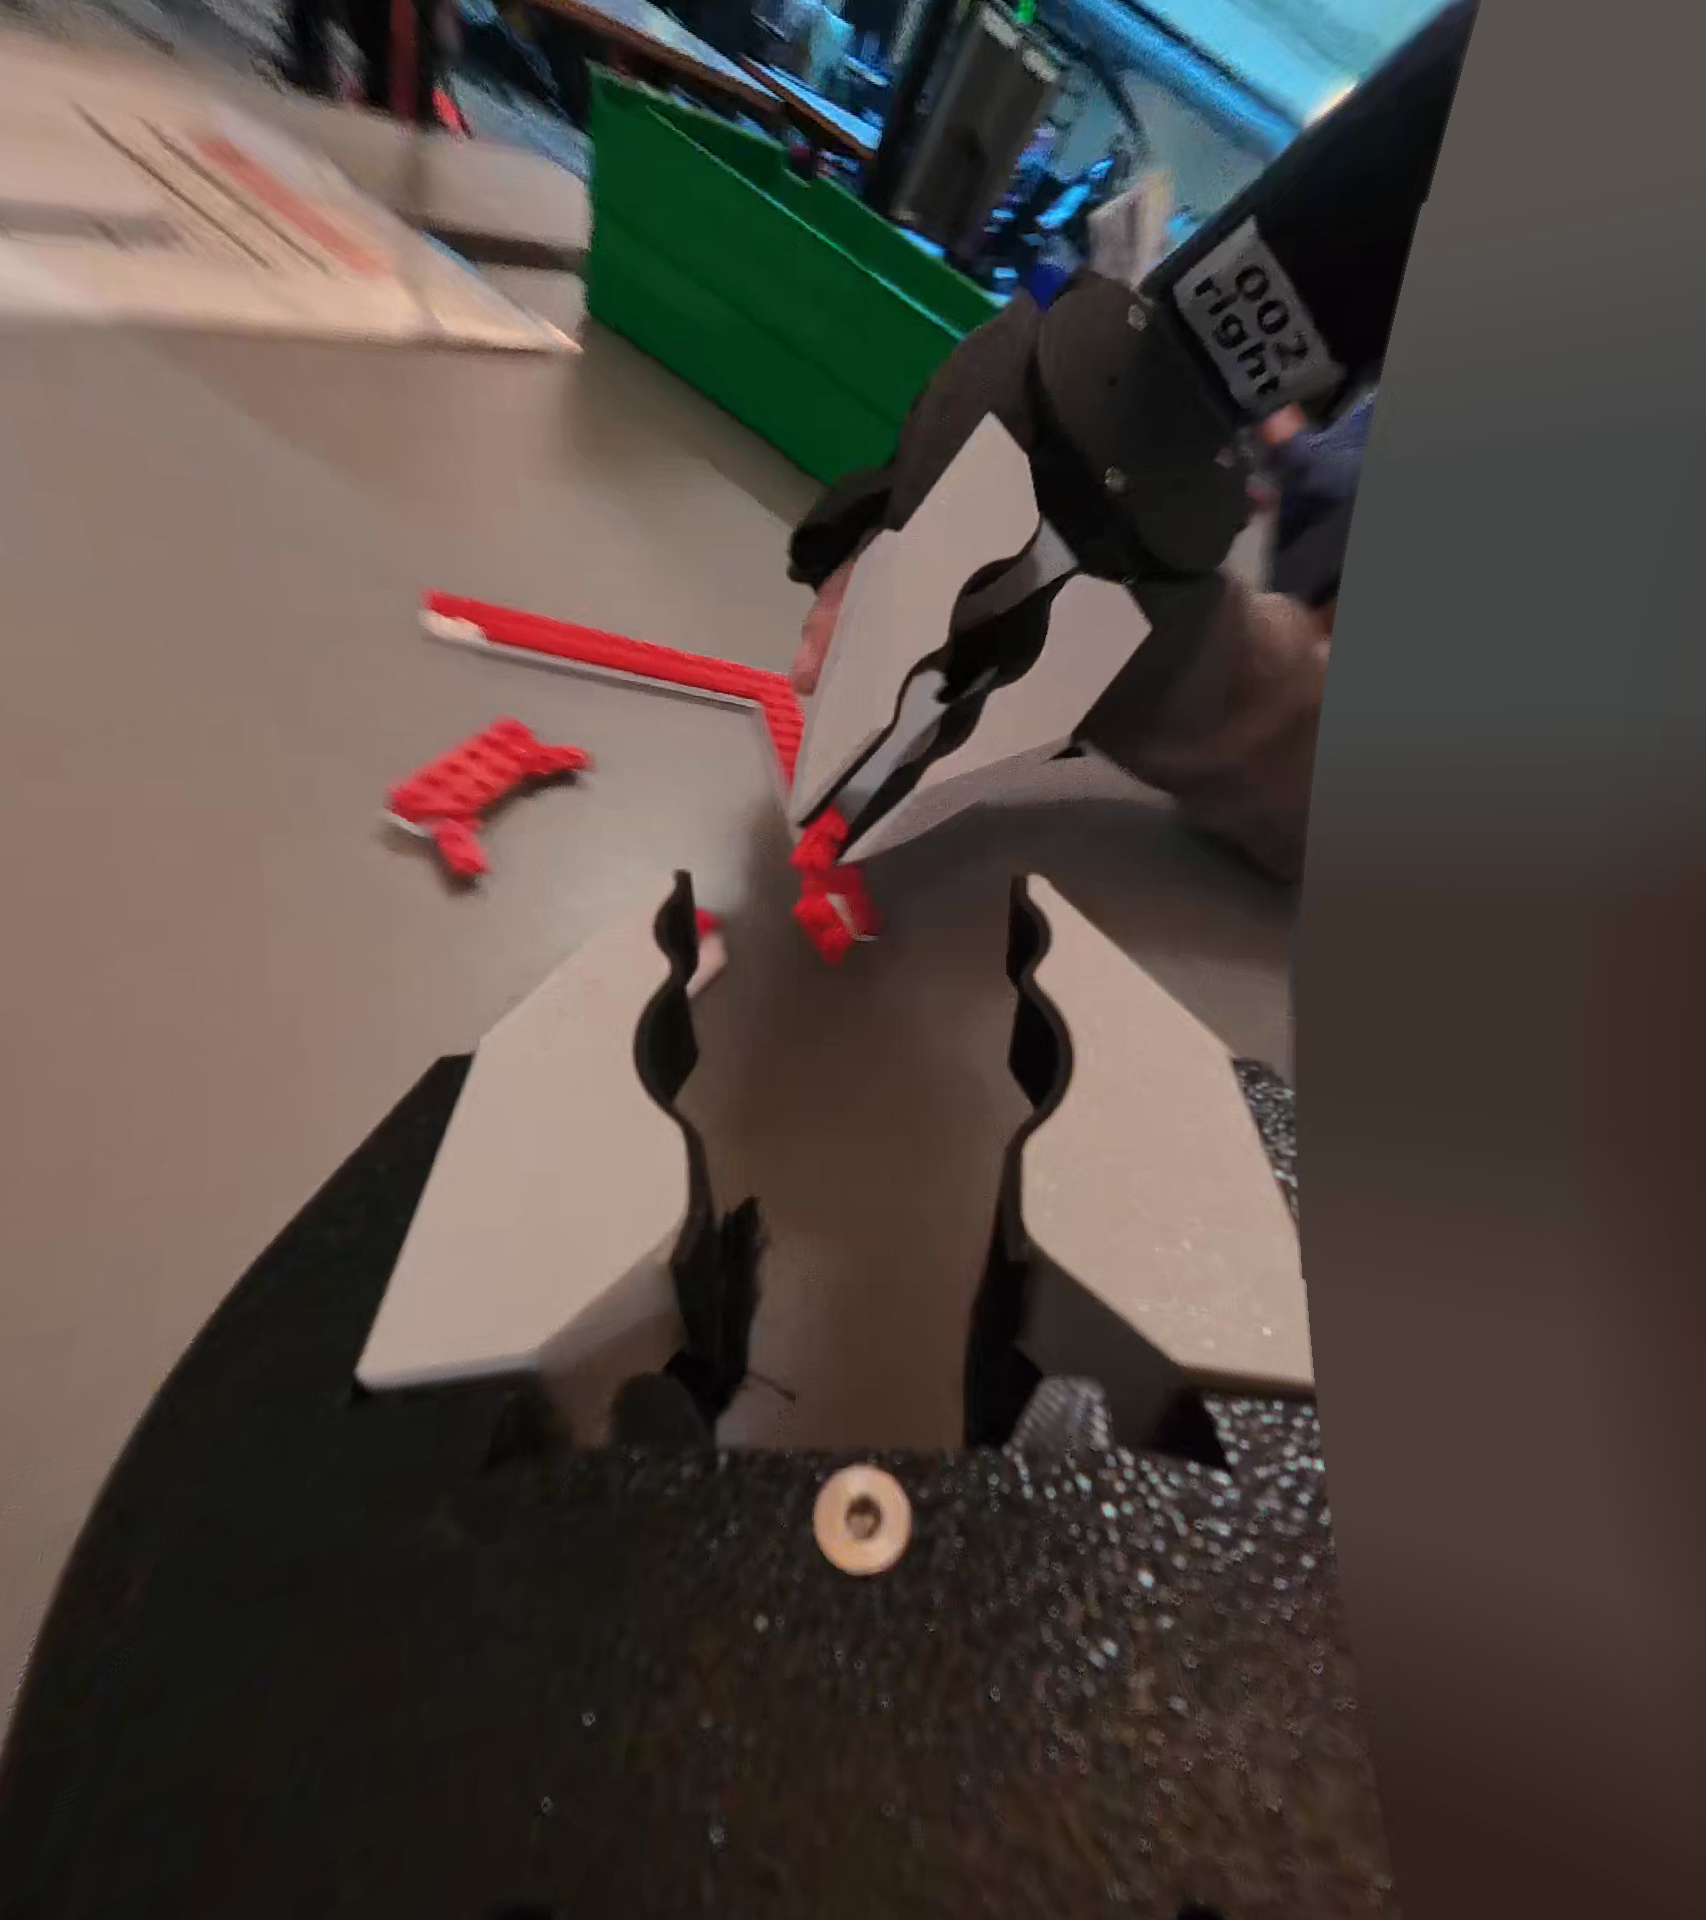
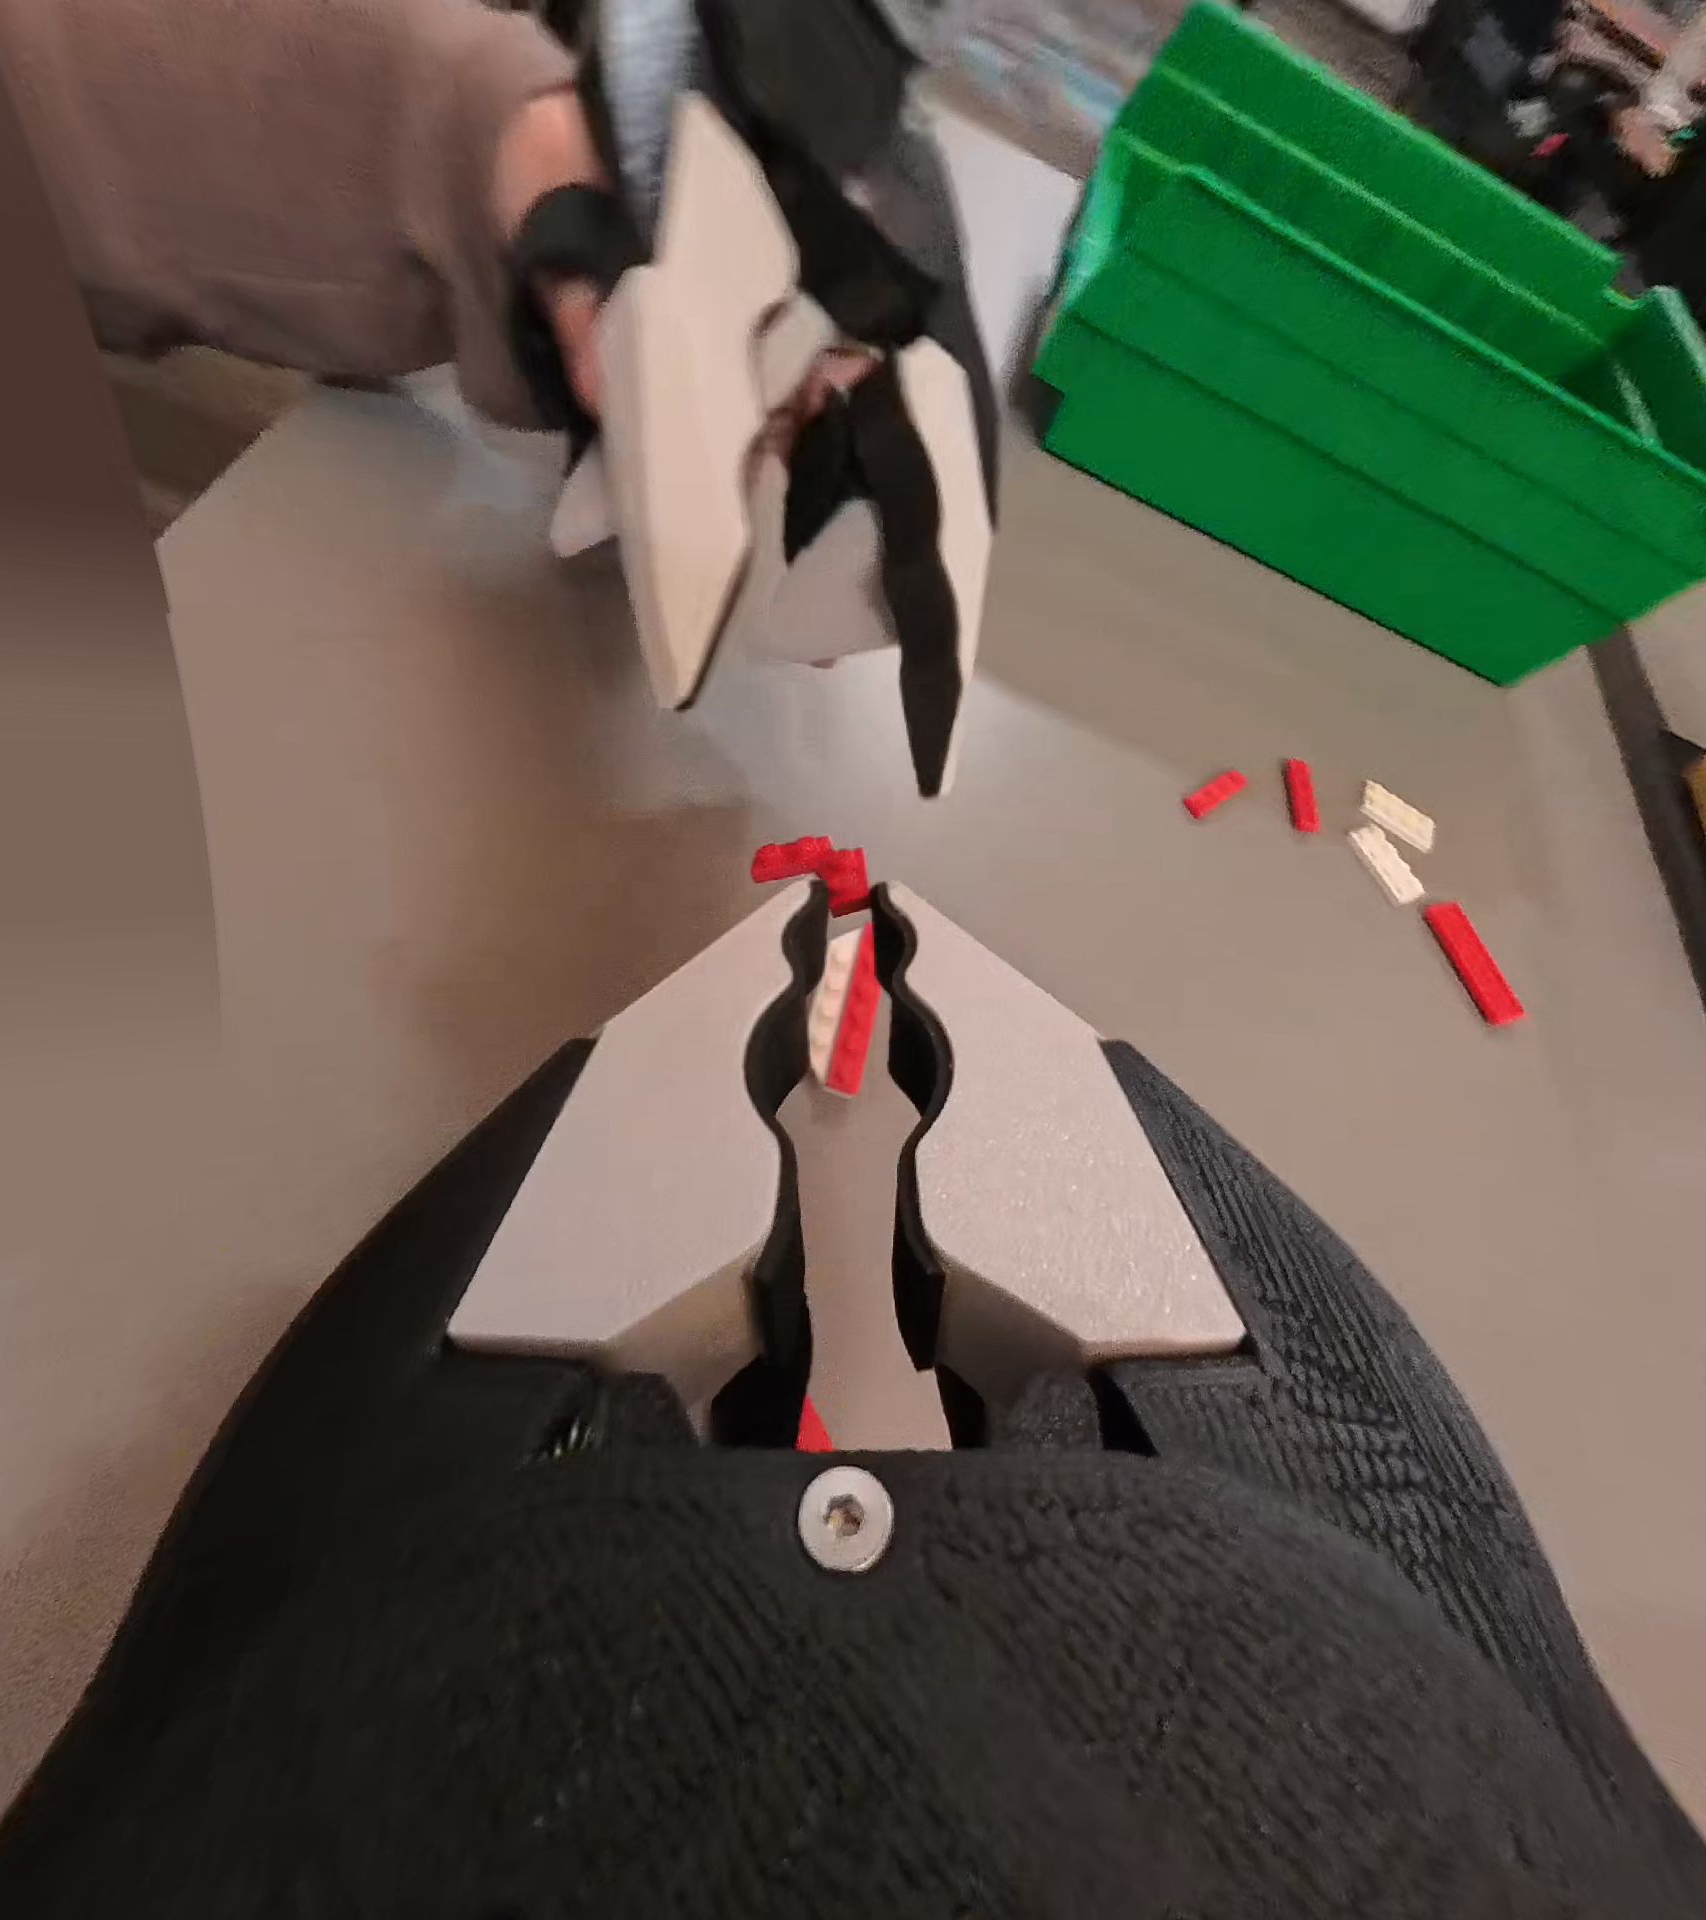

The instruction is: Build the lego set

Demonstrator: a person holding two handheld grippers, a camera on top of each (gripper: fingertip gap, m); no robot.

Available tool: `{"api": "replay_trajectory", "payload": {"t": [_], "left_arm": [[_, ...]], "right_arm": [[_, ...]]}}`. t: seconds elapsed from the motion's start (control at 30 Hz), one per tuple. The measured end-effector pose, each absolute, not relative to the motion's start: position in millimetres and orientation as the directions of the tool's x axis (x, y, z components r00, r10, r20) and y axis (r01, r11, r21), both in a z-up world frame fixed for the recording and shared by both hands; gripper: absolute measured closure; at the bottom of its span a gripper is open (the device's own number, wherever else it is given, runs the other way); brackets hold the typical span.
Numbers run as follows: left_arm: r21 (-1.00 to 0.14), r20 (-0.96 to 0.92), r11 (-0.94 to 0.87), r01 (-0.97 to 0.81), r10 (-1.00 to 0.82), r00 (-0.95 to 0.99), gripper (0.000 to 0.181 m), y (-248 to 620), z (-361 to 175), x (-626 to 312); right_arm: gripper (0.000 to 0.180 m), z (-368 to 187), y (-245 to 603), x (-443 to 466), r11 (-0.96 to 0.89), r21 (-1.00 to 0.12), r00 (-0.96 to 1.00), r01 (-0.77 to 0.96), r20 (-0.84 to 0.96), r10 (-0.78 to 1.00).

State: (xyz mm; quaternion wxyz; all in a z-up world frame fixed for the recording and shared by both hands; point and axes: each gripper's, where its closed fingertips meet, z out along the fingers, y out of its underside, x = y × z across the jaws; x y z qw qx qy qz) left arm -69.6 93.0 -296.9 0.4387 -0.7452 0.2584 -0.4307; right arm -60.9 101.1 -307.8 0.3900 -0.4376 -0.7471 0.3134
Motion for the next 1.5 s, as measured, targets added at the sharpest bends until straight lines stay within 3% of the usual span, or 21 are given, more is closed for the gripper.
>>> {"api": "replay_trajectory", "payload": {"t": [0.13, 0.23, 0.3, 0.43, 0.6, 0.83, 1.0, 1.2, 1.33, 1.5], "left_arm": [[-0.969, 0.083, -0.214, -0.119, -0.744, 0.663, 0.128, 103, -295, -85], [-0.968, -0.053, -0.159, -0.192, -0.621, 0.782, 0.139, 113, -303, -99], [-0.962, -0.006, -0.225, -0.154, -0.547, 0.837, 0.157, 119, -309, -106], [-0.954, 0.166, -0.3, -0.008, -0.549, 0.819, 0.151, 118, -308, -101], [-0.963, 0.03, -0.242, -0.115, -0.526, 0.85, 0.17, 117, -310, -104], [-0.911, 0.044, -0.373, -0.177, -0.513, 0.857, 0.162, 112, -323, -100], [-0.918, 0.118, -0.381, -0.111, -0.53, 0.84, 0.157, 110, -319, -91], [-0.877, 0.357, -0.477, 0.059, -0.566, 0.743, 0.169, 106, -314, -76], [-0.869, 0.366, -0.493, 0.054, -0.564, 0.741, 0.175, 105, -318, -77], [-0.812, 0.193, -0.564, -0.149, -0.501, 0.844, 0.175, 104, -347, -88]], "right_arm": [[0.174, -307, 117, -71, 0.287, -0.876, -0.136, 0.386, 0.254, 0.958], [0.173, -302, 126, -77, 0.196, -0.916, -0.013, 0.35, 0.205, 0.979], [0.174, -299, 129, -80, 0.168, -0.927, 0.036, 0.336, 0.191, 0.981], [0.173, -297, 126, -89, 0.118, -0.942, 0.083, 0.315, 0.151, 0.985], [0.173, -304, 120, -95, 0.112, -0.939, 0.077, 0.327, 0.144, 0.987], [0.174, -306, 121, -95, 0.101, -0.939, 0.071, 0.329, 0.131, 0.989], [0.174, -296, 120, -89, 0.079, -0.958, 0.049, 0.276, 0.096, 0.994], [0.174, -296, 108, -83, 0.119, -0.964, -0.029, 0.236, 0.116, 0.993], [0.173, -298, 105, -80, 0.167, -0.954, -0.055, 0.25, 0.159, 0.986], [0.145, -316, 111, -73, 0.237, -0.89, -0.1, 0.389, 0.215, 0.972]]}}
